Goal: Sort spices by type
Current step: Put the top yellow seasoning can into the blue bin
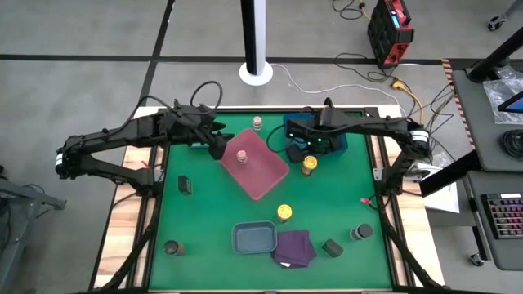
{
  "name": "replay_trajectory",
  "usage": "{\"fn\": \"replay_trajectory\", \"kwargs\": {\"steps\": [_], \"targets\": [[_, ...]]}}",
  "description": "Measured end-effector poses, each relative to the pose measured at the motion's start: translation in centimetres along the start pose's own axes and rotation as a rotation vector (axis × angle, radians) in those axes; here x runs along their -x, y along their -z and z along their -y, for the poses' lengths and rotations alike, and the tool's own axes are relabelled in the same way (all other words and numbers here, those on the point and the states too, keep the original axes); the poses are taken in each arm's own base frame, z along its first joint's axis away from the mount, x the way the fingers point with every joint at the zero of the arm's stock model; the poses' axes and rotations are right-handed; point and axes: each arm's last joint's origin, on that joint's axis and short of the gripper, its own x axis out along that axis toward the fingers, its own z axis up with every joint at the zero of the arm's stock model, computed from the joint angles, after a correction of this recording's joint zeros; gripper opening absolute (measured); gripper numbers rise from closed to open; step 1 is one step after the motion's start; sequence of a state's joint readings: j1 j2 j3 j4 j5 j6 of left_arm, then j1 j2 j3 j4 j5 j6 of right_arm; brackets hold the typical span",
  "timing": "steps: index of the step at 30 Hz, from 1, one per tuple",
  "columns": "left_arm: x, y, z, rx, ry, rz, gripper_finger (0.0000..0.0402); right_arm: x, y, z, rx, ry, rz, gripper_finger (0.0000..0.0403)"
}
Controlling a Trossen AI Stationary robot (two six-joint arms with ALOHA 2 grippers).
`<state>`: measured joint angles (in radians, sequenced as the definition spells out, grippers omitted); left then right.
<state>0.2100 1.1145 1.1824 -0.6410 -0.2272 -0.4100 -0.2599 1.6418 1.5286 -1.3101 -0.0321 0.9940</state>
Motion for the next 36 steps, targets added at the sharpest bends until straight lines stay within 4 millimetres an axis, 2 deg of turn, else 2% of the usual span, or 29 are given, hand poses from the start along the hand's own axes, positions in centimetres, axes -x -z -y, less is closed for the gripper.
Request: {"fn": "replay_trajectory", "kwargs": {"steps": [6,14,21,26,32,36], "targets": [[0.0,0.3,-0.1,-0.007,-0.013,-0.027,0.0229,-0.6,0.0,0.2,-0.008,-0.003,-0.013,0.0352],[0.0,0.2,-0.2,-0.015,-0.036,-0.017,0.0229,-3.8,0.1,0.6,-0.023,-0.006,-0.025,0.0352],[0.0,0.2,-0.2,-0.015,-0.037,-0.016,0.0229,-5.8,0.2,1.0,-0.036,-0.012,-0.029,0.035],[0.0,0.2,-0.2,-0.013,-0.038,-0.015,0.0229,-6.0,0.3,1.1,-0.044,-0.004,-0.027,0.0314],[0.0,0.2,-0.2,-0.012,-0.057,-0.006,0.0229,-6.1,0.3,1.1,-0.053,-0.004,-0.026,0.0228],[0.0,0.2,-0.3,-0.011,-0.061,-0.003,0.0229,-6.2,0.3,1.1,-0.051,-0.005,-0.031,0.0219]]}}
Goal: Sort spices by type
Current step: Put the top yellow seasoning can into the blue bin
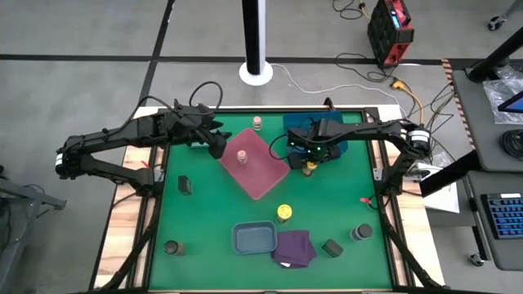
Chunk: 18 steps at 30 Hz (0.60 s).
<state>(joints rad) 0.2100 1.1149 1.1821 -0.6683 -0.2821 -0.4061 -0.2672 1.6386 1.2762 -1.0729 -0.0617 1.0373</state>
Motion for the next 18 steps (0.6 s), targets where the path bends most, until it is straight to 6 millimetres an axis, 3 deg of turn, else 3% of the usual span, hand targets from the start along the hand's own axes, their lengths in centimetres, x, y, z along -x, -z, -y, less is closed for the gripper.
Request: {"fn": "replay_trajectory", "kwargs": {"steps": [7,14,18], "targets": [[0.0,0.0,0.0,0.005,0.001,0.002,0.0229,1.0,0.4,0.1,0.017,-0.039,-0.053,0.0219],[0.0,0.0,0.0,0.024,0.001,0.002,0.0229,7.6,1.6,0.6,0.047,-0.217,-0.016,0.0219],[0.0,0.0,0.0,0.032,0.002,0.003,0.0229,10.3,-0.2,1.6,0.008,-0.274,0.08,0.0219]]}}
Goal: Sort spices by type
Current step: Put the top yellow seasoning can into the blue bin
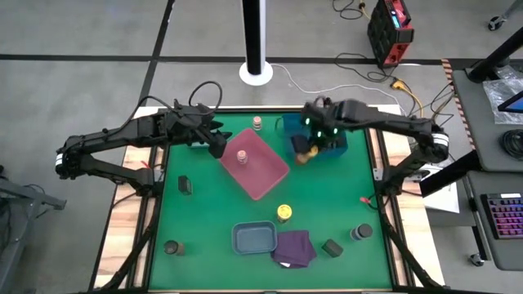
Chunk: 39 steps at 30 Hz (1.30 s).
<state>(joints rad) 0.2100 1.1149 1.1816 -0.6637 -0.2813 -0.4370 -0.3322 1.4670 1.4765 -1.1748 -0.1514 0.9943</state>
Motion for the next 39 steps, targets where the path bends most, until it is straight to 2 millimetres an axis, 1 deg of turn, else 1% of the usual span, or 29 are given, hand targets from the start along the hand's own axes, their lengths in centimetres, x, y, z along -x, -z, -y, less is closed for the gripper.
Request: {"fn": "replay_trajectory", "kwargs": {"steps": [2,4,9,15,20,22,25,30,33,39], "targets": [[0.0,-0.1,0.0,0.002,0.003,0.007,0.0229,0.6,-1.6,0.3,-0.008,-0.01,0.034,0.0219],[0.0,-0.2,0.1,0.006,0.009,0.017,0.0229,0.8,-3.3,0.7,-0.006,-0.01,0.057,0.0219],[0.0,-0.2,0.1,0.021,0.012,0.018,0.0229,0.7,-7.0,2.5,-0.001,0.04,0.055,0.0219],[0.6,-0.9,0.2,0.048,0.021,0.035,0.0229,-0.1,-10.0,5.5,0.007,0.145,0.047,0.0219],[1.2,-1.6,0.4,0.056,0.034,0.062,0.0229,-0.8,-12.0,8.1,0.005,0.234,0.029,0.0219],[1.3,-1.7,0.4,0.057,0.034,0.063,0.0229,-1.0,-12.5,9.0,0.012,0.252,0.026,0.0219],[1.3,-1.7,0.4,0.065,0.036,0.065,0.0229,-1.8,-12.9,10.6,0.007,0.275,-0.006,0.0219],[1.3,-1.6,0.4,0.087,0.032,0.056,0.0229,-3.0,-12.9,13.1,-0.006,0.311,-0.026,0.0219],[1.3,-1.6,0.4,0.092,0.031,0.054,0.0229,-3.6,-12.9,13.9,-0.008,0.317,-0.021,0.0219],[1.3,-1.6,0.3,0.102,0.031,0.054,0.0229,-4.9,-12.9,14.6,-0.002,0.306,0.001,0.0219]]}}
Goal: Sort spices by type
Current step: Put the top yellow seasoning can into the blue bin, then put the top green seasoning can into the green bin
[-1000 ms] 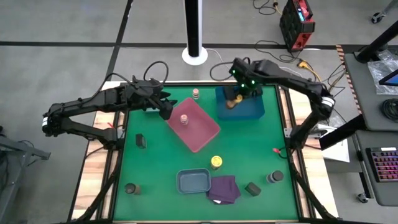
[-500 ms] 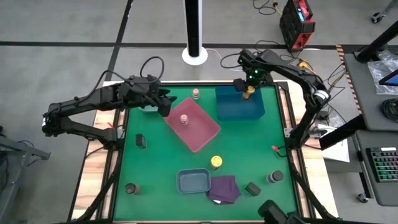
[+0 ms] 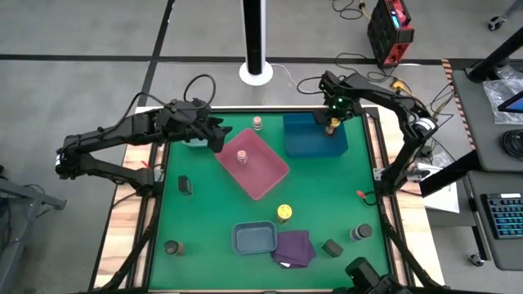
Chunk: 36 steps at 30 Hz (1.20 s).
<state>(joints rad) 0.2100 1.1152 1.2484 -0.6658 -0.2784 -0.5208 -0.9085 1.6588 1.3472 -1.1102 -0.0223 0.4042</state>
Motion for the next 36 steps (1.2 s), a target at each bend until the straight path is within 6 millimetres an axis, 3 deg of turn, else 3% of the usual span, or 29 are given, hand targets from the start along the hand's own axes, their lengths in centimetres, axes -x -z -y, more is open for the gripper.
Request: {"fn": "replay_trajectory", "kwargs": {"steps": [12,23,31,36], "targets": [[0.0,0.0,0.0,0.012,-0.002,0.0,0.0229,-0.6,0.1,0.1,-0.003,0.014,0.009,0.022],[0.0,0.0,0.0,0.012,-0.003,0.001,0.0229,-0.7,0.1,0.2,0.003,0.026,0.011,0.0309],[0.0,0.0,0.0,0.012,-0.004,0.0,0.0229,0.6,-0.3,-0.1,0.01,0.014,0.033,0.0329],[0.0,0.1,-0.1,0.012,-0.006,-0.007,0.0229,2.6,-0.5,-0.2,0.024,0.018,0.024,0.033]]}}
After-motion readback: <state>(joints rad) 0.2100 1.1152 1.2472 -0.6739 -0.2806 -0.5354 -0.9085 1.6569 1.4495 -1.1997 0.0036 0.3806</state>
